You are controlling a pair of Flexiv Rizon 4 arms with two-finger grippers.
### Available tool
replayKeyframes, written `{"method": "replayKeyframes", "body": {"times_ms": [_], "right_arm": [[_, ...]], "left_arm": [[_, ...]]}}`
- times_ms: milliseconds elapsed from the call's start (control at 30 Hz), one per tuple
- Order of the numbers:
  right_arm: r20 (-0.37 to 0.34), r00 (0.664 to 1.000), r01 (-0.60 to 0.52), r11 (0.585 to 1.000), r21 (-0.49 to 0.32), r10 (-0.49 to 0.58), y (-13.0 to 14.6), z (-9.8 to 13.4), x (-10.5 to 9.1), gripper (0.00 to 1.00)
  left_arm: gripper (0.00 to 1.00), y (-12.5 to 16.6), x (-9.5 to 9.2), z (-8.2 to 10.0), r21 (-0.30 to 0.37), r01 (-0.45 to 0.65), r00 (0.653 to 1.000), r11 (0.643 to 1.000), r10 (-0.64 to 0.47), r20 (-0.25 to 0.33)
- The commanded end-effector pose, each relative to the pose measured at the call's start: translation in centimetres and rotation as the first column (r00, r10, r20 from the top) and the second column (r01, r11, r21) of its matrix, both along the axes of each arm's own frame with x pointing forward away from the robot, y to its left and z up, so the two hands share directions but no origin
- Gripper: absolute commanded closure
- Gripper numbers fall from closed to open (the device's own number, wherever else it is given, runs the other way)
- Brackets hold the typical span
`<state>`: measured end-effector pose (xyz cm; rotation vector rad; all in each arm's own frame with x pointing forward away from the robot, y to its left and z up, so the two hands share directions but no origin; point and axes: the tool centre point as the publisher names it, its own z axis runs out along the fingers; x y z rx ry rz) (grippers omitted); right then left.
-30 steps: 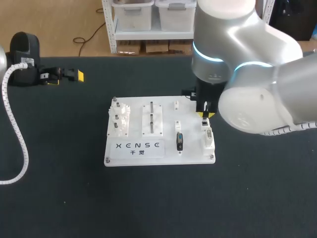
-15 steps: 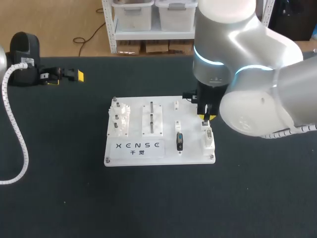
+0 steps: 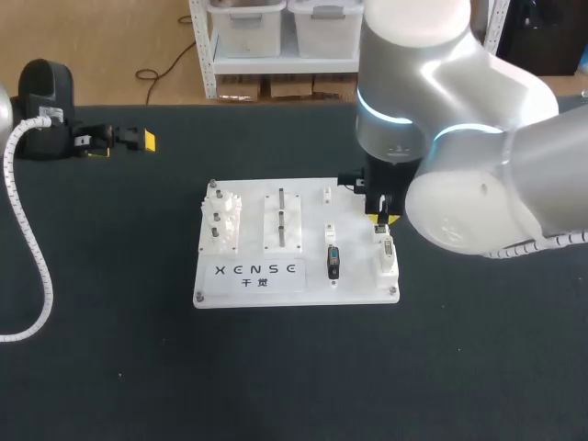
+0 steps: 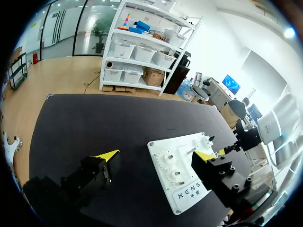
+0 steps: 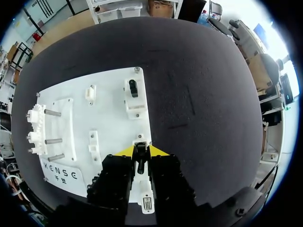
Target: Insert the USB connector, Ethernet cable, and multi-pin plug into their matching sockets one by one.
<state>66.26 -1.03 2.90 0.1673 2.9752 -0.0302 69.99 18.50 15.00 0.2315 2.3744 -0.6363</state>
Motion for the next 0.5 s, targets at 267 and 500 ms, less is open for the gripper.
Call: {"method": "replayKeyframes", "body": {"times_ms": [267,500], "right_arm": [[0.018,1.0,0.013,1.0,-0.003,-0.013,-0.23,-0.29,0.25,1.0],[0.03,1.0,0.009,1.0,-0.007,-0.008,-0.06,-0.17,0.49,1.0]], "left_arm": [[0.0,0.0,0.0,0.0,0.0,0.0,1.0,1.0,0.0,0.0],[0.0,0.0,0.0,0.0,0.0,0.0,1.0,1.0,0.0,0.0]]}}
